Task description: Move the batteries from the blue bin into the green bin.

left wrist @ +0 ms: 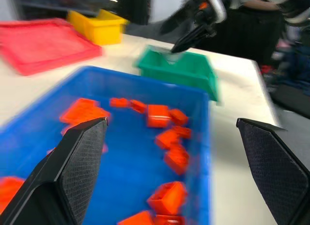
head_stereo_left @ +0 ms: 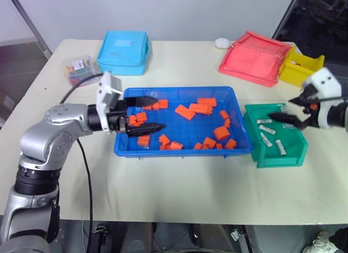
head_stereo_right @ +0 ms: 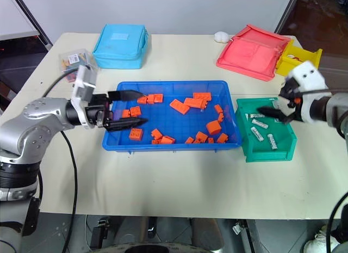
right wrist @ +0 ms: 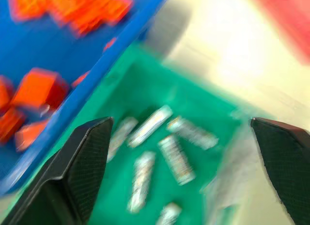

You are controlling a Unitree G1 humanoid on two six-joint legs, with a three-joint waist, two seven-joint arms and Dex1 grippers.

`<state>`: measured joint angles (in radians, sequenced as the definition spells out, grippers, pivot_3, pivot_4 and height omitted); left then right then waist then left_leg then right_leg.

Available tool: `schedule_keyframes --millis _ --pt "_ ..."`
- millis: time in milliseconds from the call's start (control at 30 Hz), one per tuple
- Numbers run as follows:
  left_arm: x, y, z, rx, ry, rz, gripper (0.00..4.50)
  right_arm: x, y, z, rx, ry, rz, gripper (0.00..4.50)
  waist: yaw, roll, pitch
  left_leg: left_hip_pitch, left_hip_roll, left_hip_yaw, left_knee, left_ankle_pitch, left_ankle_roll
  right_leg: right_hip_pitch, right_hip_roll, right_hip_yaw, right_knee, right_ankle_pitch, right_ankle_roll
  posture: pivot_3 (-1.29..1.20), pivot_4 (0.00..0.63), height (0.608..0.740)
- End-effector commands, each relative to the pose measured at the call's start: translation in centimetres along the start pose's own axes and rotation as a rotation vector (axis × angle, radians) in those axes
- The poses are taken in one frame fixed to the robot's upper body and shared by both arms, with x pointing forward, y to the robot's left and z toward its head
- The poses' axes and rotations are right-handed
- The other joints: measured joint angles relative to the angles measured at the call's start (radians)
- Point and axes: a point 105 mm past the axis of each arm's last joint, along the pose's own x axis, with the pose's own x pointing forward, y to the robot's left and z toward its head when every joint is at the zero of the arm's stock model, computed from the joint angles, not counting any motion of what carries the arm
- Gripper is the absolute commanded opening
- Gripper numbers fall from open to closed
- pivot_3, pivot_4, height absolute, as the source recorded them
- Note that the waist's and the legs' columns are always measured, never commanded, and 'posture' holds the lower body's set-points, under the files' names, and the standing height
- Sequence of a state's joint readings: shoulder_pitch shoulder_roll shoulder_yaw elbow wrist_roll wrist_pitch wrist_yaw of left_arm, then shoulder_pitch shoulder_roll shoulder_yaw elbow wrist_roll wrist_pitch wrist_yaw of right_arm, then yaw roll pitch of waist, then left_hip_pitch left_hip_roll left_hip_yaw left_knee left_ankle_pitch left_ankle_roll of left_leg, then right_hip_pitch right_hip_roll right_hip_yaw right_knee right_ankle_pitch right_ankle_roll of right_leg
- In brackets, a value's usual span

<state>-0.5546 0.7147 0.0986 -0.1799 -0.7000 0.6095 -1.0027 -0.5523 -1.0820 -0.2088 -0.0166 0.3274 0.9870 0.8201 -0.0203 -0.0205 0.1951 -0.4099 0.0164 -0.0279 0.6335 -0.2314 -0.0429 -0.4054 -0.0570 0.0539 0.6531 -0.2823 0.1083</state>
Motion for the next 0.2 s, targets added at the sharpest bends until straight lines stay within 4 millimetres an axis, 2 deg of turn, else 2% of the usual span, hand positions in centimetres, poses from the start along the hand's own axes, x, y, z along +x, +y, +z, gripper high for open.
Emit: schedule_keyframes --millis 33,100,200 --pt "-3.9 4.4 2.8 0.115 -0.083 0.294 4.50 -1.7 -5.0 0.1 0.040 -0.074 -0.213 4.45 0.002 0.000 0.000 0.000 0.000 0.000 0.000 0.000 0.000 0.000 0.000 0.000 0.000 0.000 0.000 0.00 0.150 0.740" --pt "-5.8 5.4 3.0 0.122 -0.083 0.381 4.50 -2.1 -6.7 -0.9 0.056 -0.080 -0.273 4.45 0.004 0.000 0.000 0.000 0.000 0.000 -0.001 0.000 0.000 0.000 0.000 0.000 -0.001 0.000 0.000 0.00 0.150 0.740" --pt "-9.6 6.2 2.3 0.128 -0.025 0.512 4.50 -3.0 -9.2 -3.4 0.093 -0.072 -0.358 4.45 0.003 0.000 0.000 -0.001 -0.001 0.002 -0.001 0.000 0.001 0.000 -0.001 0.000 -0.003 0.000 0.000 0.00 0.150 0.740"
